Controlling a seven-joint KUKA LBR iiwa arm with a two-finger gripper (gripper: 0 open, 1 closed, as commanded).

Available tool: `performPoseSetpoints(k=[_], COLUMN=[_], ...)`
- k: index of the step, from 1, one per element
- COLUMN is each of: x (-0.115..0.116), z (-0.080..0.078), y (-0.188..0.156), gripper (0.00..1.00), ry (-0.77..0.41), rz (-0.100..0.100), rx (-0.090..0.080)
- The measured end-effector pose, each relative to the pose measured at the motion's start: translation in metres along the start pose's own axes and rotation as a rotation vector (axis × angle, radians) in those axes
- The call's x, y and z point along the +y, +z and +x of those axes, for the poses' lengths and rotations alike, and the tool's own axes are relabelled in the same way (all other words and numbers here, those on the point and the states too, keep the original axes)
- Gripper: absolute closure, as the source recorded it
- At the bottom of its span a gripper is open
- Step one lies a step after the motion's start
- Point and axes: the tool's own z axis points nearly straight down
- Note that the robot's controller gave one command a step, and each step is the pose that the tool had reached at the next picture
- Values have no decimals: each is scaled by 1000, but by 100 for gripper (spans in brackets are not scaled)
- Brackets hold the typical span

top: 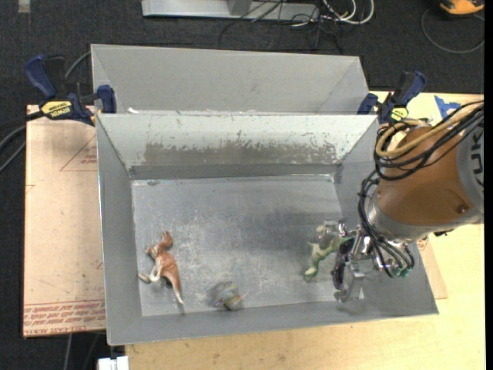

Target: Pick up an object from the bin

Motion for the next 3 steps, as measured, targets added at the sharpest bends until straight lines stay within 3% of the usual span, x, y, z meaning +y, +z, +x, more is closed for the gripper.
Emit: performPoseSetpoints(k=[1, 2, 3], x=[0, -61, -60], z=[-2, -36, -36], y=[-4, 0, 18], gripper=[0, 0, 0], ry=[-4, -608, -296], rz=[1, 1, 0], rx=[-7, -2, -8])
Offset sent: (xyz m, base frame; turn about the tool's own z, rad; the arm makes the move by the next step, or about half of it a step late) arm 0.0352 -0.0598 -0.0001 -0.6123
